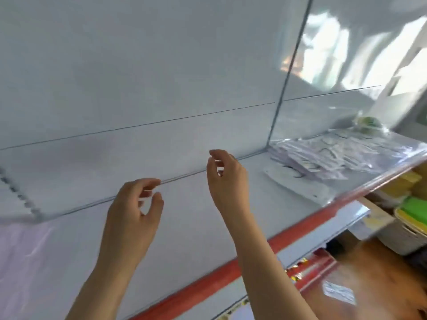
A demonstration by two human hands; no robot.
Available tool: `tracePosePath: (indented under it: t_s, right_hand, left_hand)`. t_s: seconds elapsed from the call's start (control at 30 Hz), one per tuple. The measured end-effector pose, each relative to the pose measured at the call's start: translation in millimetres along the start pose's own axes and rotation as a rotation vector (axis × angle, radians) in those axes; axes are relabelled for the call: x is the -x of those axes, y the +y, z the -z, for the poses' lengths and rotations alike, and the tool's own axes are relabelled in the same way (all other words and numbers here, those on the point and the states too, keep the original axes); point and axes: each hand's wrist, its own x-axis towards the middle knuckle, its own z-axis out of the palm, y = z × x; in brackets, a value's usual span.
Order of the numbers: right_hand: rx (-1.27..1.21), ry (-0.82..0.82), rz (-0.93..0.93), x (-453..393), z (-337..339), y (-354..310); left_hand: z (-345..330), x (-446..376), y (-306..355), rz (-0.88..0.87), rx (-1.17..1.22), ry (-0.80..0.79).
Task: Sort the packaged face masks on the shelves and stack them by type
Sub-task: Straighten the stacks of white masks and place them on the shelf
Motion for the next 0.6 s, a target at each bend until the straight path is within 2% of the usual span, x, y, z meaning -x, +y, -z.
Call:
tracePosePath:
  t_s: [0.07,0.13,0.23,0.3,0.37,0.43,0.53,0.6]
  right_hand:
    - [0.158,0.080,-0.111,-24.7,65.3,64.9]
    - [0.333,0.061,-0.219,-42.4,124.5,123.1]
    - [0.606,-0.130,-0.274,-66.0,193.4,189.1]
    - [0.749,-0.306,-0.294,-78.4,214.3,213.9]
    - [0.672,-0.363,-0.300,-86.7,216.5,228.4]
    - [0.461,-0.338,-0.272,-90.5,211.8,236.4]
    - [0.129,-0.261,-0.218,-95.3,213.2,239.9]
    - [-0.007,-0.219,-0.166,-96.0,217.6,235.1]
  left_hand:
    - [-80.9,-5.5,29.0,0.057,0.050,-0.204]
    - [-150.1,-11.1,55.2,0.128,0.086,-0.318]
    - [-237.2,-22.4,88.6,0.367,0.166,-0.422]
    - [-280.7,-31.1,105.7,0.548,0.301,-0.402]
    - [-310.8,-40.3,119.7,0.680,0.457,-0.333]
    - [-327.9,-46.8,132.1,0.765,0.541,-0.335]
    - [-333.4,-49.7,138.8,0.774,0.401,-0.388]
    - [-330.3,-49.5,144.0,0.767,0.343,-0.364]
